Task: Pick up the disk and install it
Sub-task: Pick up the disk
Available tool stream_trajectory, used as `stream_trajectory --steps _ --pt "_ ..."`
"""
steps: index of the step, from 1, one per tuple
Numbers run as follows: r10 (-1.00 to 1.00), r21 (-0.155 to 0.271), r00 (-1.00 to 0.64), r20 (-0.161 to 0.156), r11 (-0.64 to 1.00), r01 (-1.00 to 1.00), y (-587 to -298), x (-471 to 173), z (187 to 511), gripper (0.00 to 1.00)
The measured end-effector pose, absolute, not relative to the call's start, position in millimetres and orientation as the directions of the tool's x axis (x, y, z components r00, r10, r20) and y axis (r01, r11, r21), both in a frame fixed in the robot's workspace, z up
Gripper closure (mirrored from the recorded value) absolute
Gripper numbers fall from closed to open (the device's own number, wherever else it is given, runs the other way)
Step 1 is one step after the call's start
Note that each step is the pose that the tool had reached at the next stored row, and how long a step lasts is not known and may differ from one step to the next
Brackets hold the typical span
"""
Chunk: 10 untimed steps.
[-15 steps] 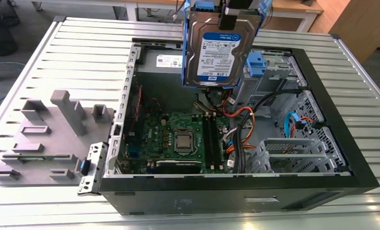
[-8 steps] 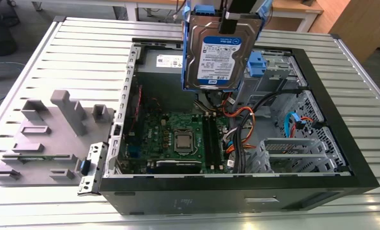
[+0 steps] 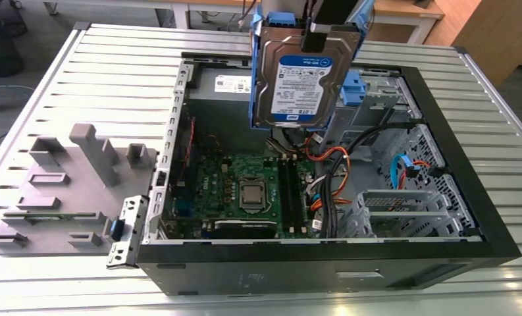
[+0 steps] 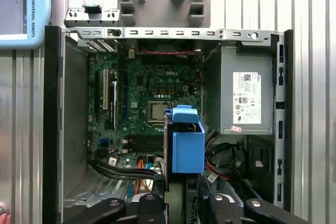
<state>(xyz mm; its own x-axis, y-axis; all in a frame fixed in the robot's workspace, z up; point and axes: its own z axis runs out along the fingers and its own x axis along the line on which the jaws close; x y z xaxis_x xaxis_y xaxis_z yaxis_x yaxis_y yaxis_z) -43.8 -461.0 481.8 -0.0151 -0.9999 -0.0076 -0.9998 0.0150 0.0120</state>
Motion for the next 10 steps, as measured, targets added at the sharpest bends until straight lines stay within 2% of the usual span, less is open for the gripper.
stream_trajectory --steps 10 --pt "-1.000 0.012 -0.015 -0.008 0.015 -1.000 -472.0 -43.8 478.1 0.65"
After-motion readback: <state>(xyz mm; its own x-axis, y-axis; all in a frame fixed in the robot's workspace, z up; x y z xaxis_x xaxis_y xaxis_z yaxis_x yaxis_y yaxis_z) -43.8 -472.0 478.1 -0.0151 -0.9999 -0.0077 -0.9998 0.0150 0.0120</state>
